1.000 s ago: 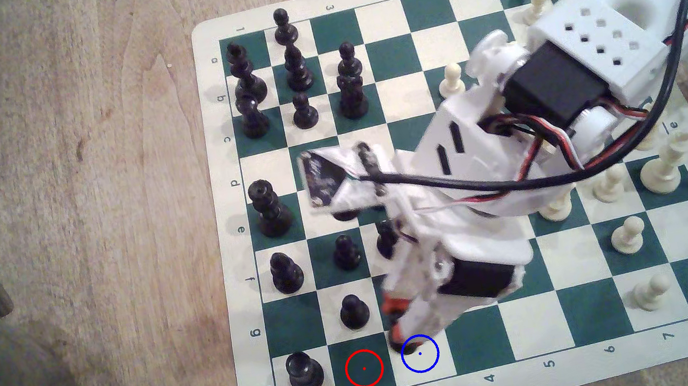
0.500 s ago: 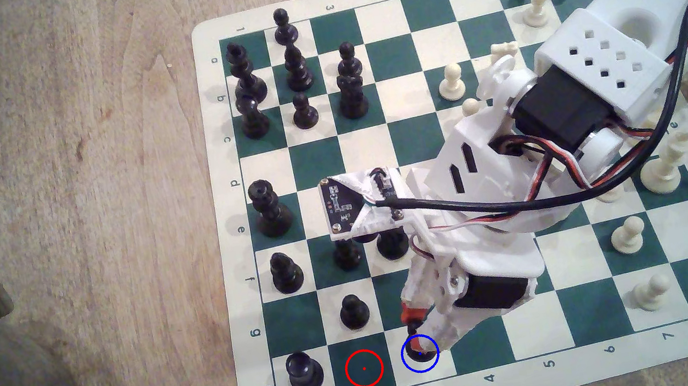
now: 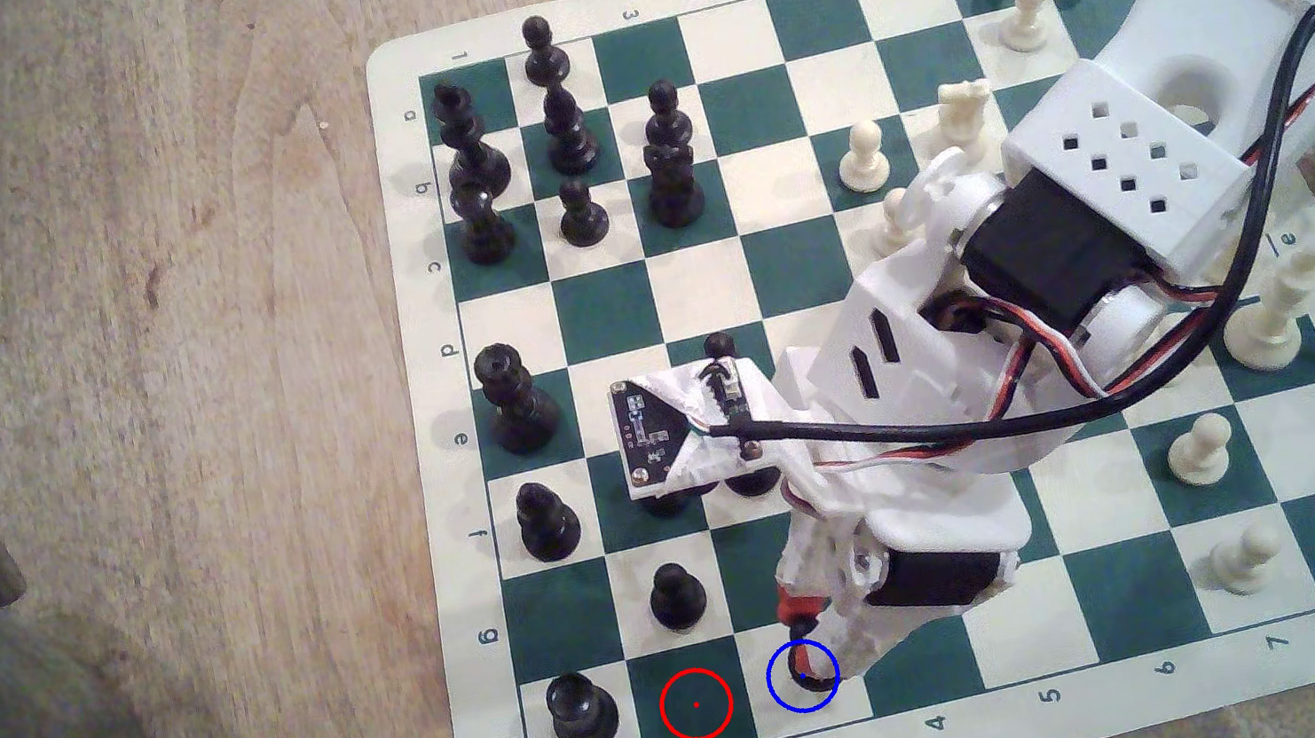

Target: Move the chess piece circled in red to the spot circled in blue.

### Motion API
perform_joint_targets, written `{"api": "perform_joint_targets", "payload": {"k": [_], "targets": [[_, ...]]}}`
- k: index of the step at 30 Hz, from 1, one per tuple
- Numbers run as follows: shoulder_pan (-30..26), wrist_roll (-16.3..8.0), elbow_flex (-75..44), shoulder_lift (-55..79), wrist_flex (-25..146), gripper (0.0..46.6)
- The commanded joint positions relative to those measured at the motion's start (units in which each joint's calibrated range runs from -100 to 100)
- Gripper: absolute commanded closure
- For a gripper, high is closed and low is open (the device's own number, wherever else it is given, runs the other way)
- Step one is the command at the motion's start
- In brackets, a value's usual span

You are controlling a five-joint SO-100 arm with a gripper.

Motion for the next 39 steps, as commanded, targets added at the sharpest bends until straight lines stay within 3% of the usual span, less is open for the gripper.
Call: {"api": "perform_joint_targets", "payload": {"k": [1, 10, 24, 29, 34, 37, 39], "targets": [[0.41, -0.20, -4.78, -1.89, -1.01, 45.4], [0.49, -0.05, -11.13, 1.77, 1.12, 45.2], [0.96, 0.20, -10.95, 2.78, 2.34, 45.3], [1.04, 0.24, -11.22, 3.21, 2.43, 38.0], [1.11, 0.24, -11.04, 2.95, 2.43, 35.4], [1.11, -0.20, -9.77, 1.77, 2.43, 29.1], [1.04, -0.34, -8.32, 0.32, 1.94, 27.3]]}}
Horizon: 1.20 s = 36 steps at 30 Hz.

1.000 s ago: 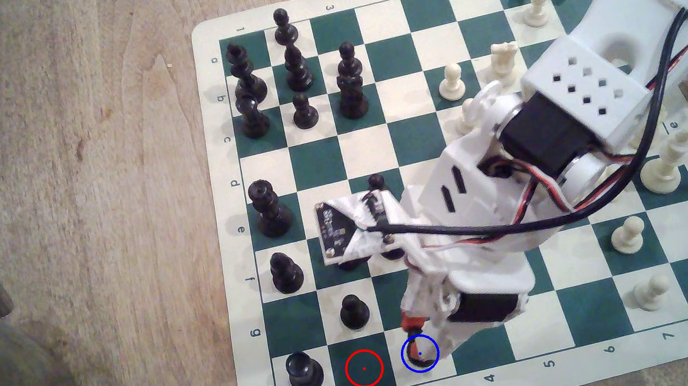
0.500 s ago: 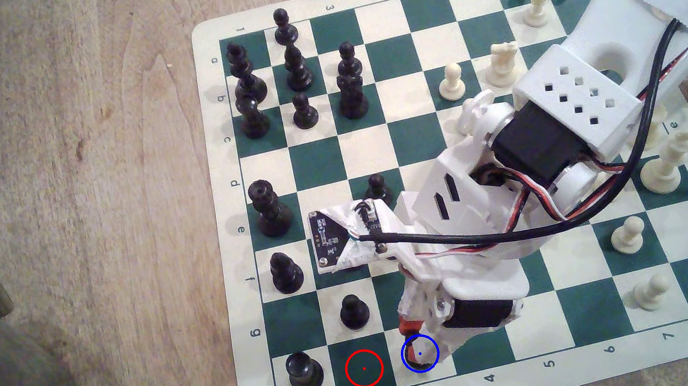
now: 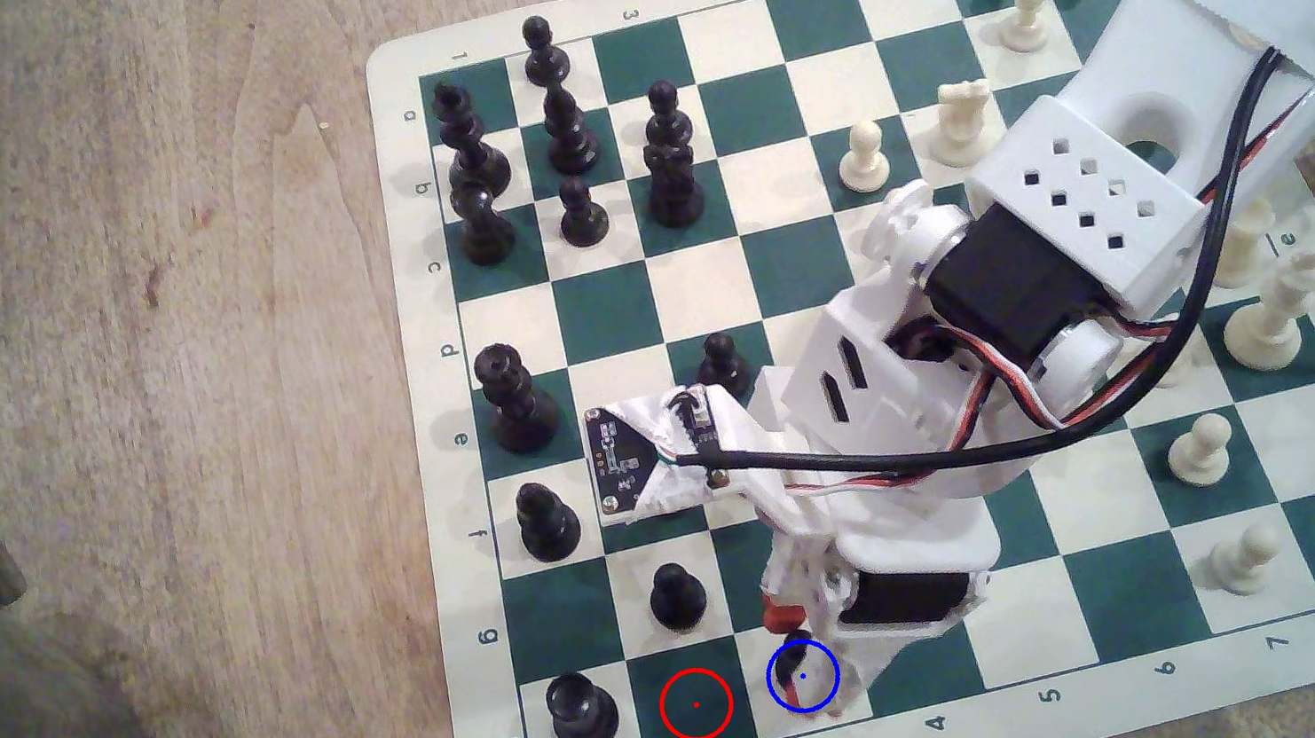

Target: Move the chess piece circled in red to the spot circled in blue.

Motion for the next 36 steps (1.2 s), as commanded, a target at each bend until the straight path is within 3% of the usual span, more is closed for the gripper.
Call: {"api": "perform_joint_targets", "payload": {"k": [1, 9, 16, 21, 27, 31, 35, 36], "targets": [[0.37, -0.29, -1.26, -6.31, -0.30, 26.8], [0.37, 1.07, 8.89, -16.50, -0.30, 26.5], [2.79, 2.39, 30.56, -40.01, -4.64, 25.9], [11.32, 4.20, 49.60, -60.81, -10.21, 25.3], [24.30, 9.04, 70.63, -85.68, -15.94, 29.3], [27.82, 10.35, 79.97, -94.68, -20.28, 30.1], [31.03, 10.40, 88.04, -102.83, -24.95, 35.8], [31.89, 10.40, 90.85, -105.89, -27.16, 43.9]]}}
